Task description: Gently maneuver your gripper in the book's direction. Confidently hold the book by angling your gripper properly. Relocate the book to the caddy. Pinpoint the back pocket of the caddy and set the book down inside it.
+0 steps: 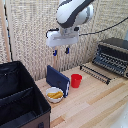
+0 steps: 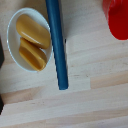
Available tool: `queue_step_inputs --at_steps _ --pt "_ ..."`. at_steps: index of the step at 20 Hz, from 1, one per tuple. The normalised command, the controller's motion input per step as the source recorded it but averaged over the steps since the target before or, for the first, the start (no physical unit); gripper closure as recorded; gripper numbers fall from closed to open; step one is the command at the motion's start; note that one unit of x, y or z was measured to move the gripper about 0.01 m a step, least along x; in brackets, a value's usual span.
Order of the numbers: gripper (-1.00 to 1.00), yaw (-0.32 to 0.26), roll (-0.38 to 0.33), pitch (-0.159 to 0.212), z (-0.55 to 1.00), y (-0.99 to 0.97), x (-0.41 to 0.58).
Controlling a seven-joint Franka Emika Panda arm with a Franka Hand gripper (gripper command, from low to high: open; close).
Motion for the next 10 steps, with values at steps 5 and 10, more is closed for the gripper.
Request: queue_step_inputs --at_steps 5,10 --pt "-1.00 0.109 -0.012 0.051 -0.41 -0.01 0.343" --pt "-1.00 0.119 -0.013 0.053 -0.41 0.00 0.311"
